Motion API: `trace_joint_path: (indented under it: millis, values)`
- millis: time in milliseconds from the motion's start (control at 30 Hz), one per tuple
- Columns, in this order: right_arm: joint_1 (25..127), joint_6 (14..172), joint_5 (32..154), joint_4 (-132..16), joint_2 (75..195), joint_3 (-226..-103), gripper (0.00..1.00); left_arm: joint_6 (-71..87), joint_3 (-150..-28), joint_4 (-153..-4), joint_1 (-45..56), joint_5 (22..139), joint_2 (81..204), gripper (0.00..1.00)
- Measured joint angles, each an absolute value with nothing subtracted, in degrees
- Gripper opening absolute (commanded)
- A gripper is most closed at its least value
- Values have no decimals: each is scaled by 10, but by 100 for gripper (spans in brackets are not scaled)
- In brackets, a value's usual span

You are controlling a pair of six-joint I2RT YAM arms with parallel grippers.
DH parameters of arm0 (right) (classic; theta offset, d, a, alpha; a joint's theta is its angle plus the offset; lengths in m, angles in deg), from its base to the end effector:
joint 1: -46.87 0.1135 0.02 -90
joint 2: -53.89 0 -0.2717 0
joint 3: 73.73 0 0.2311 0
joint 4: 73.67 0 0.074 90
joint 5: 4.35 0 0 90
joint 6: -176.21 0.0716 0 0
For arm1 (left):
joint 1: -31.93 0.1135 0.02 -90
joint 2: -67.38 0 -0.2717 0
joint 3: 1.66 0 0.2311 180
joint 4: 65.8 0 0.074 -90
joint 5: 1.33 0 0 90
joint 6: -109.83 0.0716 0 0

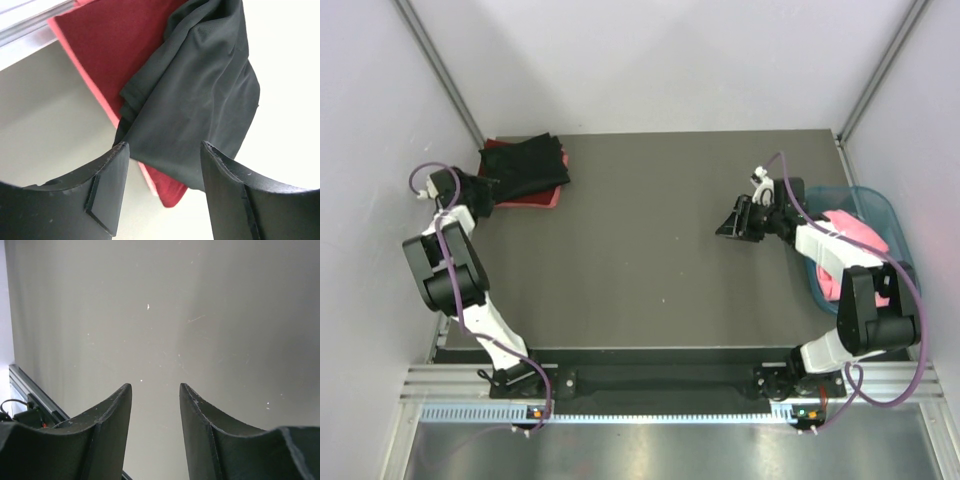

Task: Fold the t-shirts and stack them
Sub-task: Neatly place the folded tshirt to the corner

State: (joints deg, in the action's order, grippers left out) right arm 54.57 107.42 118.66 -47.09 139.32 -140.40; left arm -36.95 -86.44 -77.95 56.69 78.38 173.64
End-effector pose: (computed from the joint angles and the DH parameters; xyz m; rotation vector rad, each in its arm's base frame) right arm 0.3034 0.0804 0.2147 -0.0077 2.3869 0.9228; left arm 0.3971 0.1691 0.2097 -1.3501 1.7276 -0.5132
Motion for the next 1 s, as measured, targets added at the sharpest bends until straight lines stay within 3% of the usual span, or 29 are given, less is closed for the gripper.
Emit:
trace_joint_path:
  millis: [433, 1000]
  values:
    - [545, 1074, 1184, -471, 1393, -1404, 44, -393, -864, -727, 566, 761, 1794, 61]
    - [545, 1074, 1183, -471, 1393, -1404, 44, -404, -799, -724, 558, 820, 1744, 62]
